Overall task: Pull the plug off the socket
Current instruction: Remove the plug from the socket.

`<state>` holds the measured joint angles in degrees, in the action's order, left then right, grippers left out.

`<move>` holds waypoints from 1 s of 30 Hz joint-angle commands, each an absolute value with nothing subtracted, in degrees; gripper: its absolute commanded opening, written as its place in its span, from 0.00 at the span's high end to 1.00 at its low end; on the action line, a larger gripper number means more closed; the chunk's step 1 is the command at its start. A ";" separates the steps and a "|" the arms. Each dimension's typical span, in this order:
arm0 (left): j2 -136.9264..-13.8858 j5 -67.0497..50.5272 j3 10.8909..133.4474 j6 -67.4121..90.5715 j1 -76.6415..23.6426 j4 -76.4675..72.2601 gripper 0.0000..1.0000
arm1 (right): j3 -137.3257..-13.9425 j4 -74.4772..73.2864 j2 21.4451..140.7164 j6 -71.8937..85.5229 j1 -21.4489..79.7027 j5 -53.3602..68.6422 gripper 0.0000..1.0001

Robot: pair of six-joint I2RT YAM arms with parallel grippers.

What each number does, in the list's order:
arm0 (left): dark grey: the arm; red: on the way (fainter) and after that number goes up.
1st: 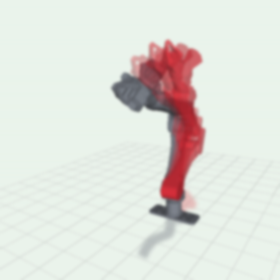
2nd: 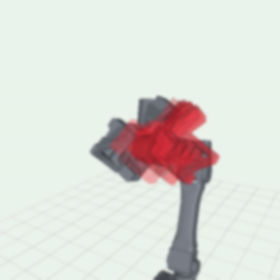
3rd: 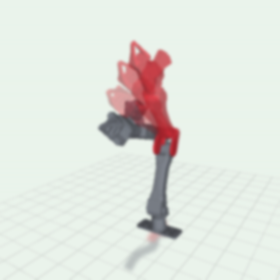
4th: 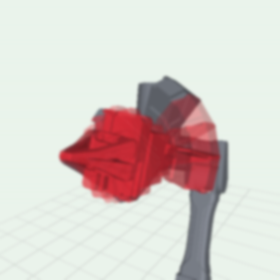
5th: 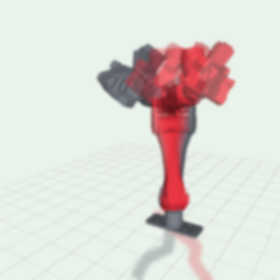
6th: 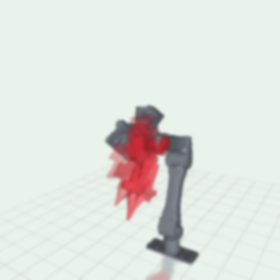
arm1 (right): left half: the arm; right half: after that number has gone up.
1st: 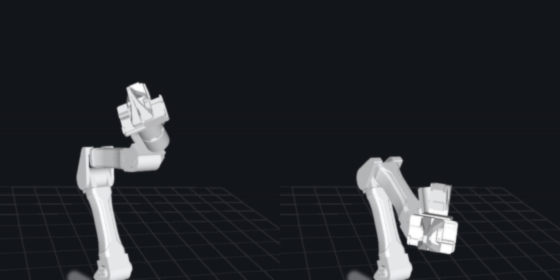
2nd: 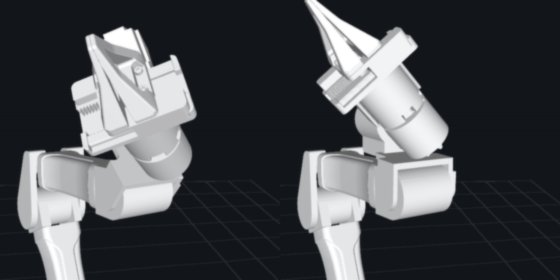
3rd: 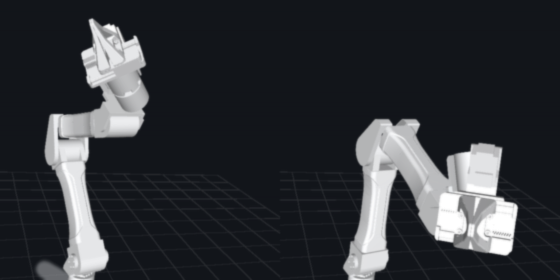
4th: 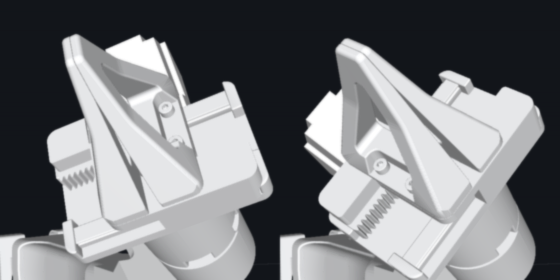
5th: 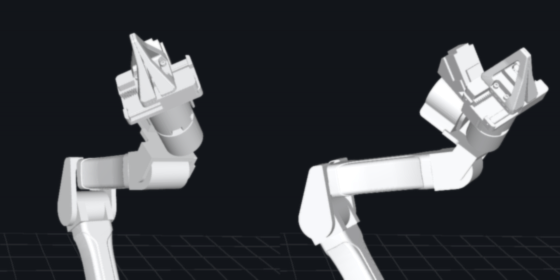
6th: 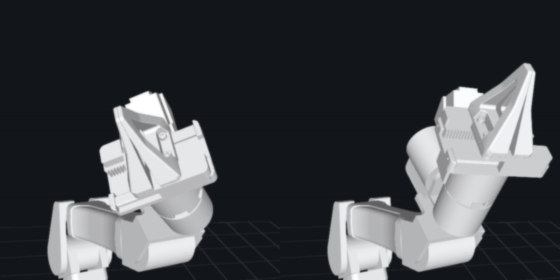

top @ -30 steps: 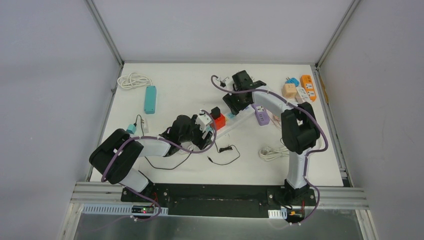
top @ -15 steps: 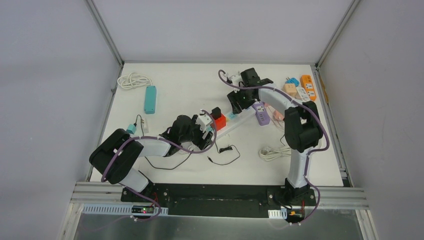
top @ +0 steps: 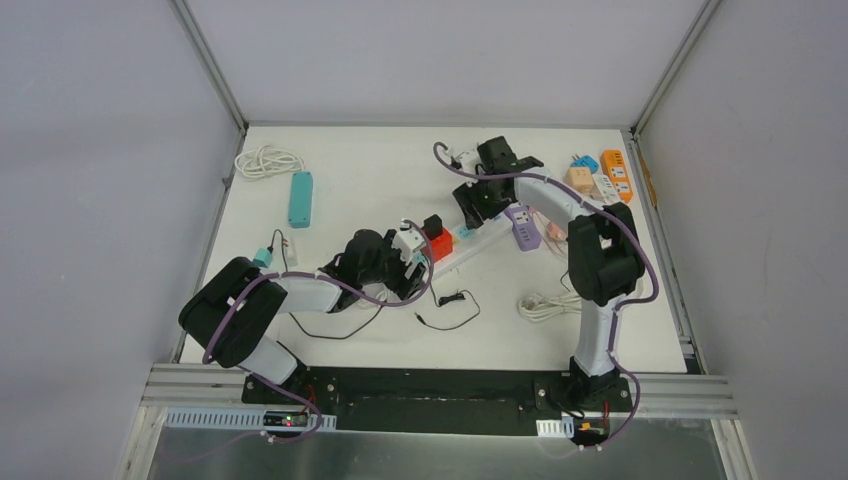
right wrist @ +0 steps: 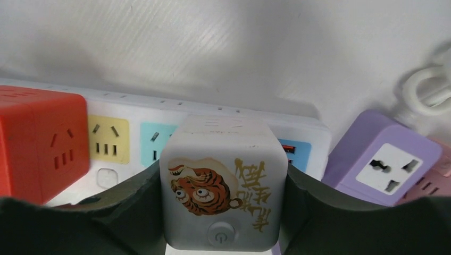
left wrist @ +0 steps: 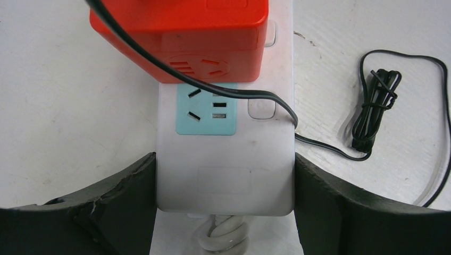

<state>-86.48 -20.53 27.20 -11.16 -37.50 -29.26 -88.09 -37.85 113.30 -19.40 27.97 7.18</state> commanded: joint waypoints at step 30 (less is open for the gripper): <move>-86.74 -22.90 28.56 -13.01 -37.88 -24.64 1.00 | -91.68 -45.57 109.41 -15.18 27.08 35.90 1.00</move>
<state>-86.21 -22.00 27.83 -11.35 -37.54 -27.73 -88.79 -41.10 112.46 -16.93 25.52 12.43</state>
